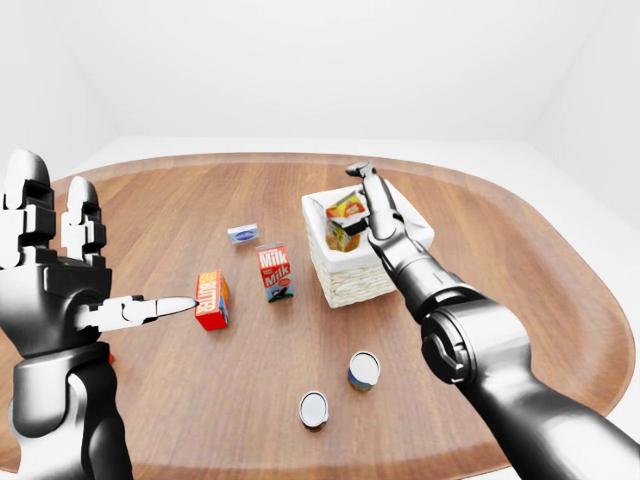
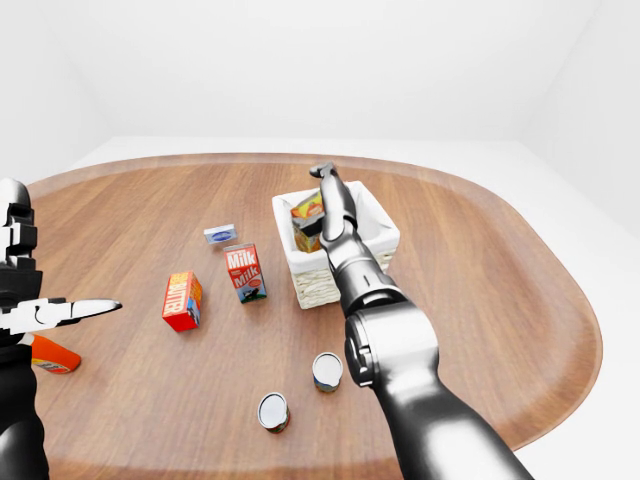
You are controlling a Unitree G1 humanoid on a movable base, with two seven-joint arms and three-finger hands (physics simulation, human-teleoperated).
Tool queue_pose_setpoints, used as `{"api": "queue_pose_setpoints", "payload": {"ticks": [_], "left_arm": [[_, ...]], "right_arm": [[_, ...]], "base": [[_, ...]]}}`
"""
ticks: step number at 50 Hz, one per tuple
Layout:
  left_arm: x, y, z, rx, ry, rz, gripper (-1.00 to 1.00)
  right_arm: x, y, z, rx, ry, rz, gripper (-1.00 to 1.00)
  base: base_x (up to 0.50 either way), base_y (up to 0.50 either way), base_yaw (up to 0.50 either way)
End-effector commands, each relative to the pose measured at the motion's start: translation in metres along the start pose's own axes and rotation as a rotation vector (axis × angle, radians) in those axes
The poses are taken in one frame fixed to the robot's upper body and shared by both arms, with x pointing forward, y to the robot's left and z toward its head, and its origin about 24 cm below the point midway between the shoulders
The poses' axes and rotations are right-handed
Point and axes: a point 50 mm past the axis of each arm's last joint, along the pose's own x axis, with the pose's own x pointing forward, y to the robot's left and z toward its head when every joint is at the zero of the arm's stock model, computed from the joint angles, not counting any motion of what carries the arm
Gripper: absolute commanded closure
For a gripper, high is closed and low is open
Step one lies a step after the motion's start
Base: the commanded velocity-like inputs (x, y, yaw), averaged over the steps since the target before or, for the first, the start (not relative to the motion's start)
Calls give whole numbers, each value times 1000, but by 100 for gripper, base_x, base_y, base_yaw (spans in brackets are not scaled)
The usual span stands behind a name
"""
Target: Pick up the orange juice, and put it in the basket.
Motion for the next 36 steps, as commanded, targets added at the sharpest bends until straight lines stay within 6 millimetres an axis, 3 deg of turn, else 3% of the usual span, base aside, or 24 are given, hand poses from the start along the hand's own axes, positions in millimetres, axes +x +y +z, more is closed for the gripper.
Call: {"api": "queue_pose_setpoints", "payload": {"ticks": [1, 36], "left_arm": [[0, 0, 0, 0, -1, -2, -100], [0, 0, -2, -2, 8, -2, -100]], "right_arm": [[2, -4, 5, -26, -24, -19, -100], [5, -14, 16, -32, -53, -40, -100]], "base": [[0, 0, 0], [0, 0, 0]]}}
